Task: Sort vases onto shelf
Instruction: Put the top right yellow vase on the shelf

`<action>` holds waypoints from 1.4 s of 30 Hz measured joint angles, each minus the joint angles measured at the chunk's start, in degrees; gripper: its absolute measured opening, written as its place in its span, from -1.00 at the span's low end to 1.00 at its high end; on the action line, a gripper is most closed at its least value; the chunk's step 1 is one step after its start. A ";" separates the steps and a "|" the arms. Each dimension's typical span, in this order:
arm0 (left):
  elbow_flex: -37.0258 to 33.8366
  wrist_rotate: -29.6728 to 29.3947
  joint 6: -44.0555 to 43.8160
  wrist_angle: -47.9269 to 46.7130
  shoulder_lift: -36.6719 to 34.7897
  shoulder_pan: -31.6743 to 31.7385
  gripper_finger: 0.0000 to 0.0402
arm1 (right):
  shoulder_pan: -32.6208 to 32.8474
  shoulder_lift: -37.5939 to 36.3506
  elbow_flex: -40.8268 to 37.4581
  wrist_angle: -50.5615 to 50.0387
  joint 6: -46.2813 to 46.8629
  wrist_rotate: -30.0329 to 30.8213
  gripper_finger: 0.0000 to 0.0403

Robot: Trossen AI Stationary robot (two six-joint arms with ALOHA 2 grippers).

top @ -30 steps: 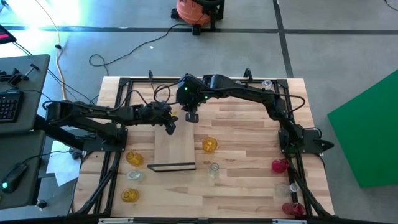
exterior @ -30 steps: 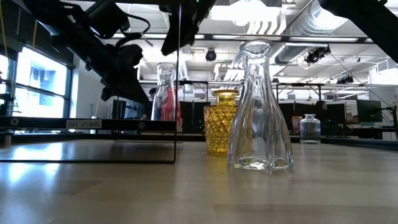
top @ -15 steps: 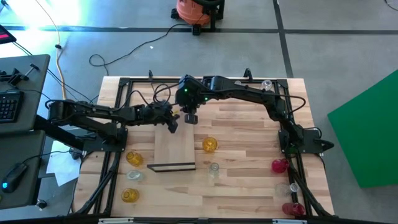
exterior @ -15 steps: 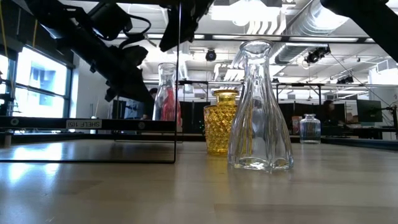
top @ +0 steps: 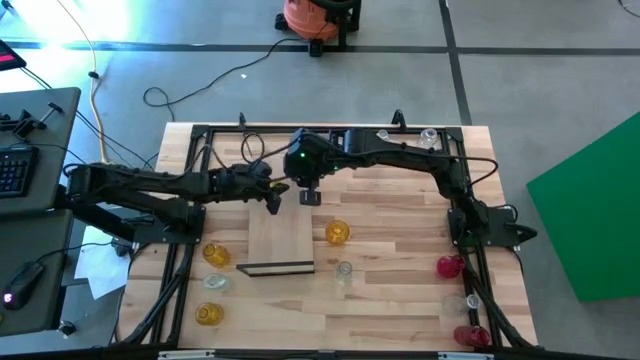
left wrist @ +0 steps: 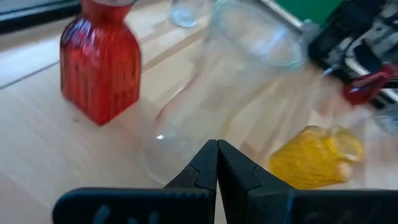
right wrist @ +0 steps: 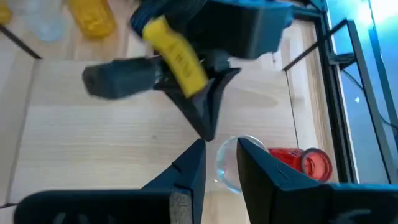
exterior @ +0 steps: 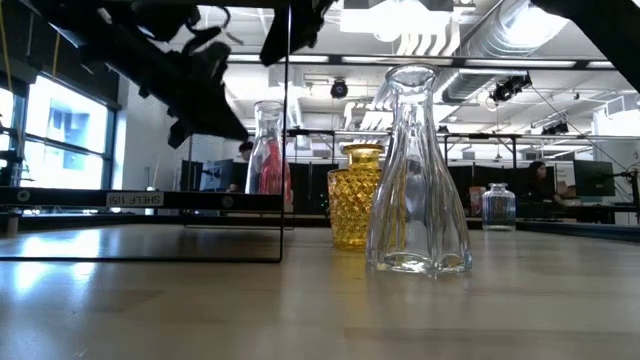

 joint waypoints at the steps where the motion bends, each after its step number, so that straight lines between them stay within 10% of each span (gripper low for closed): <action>1: -0.05 -0.08 0.17 -1.26 -1.72 -0.23 -1.00 | 0.26 -0.50 0.00 -0.47 -0.01 0.35 -0.65; 20: 3.27 -6.50 -3.48 -22.34 -34.67 -4.97 -1.00 | 7.38 -8.35 -2.95 -18.66 11.47 2.94 -0.65; 42: 15.20 -8.48 4.30 -42.09 -44.99 -6.29 -1.00 | 16.38 -8.16 -20.83 -4.14 49.33 11.25 -0.65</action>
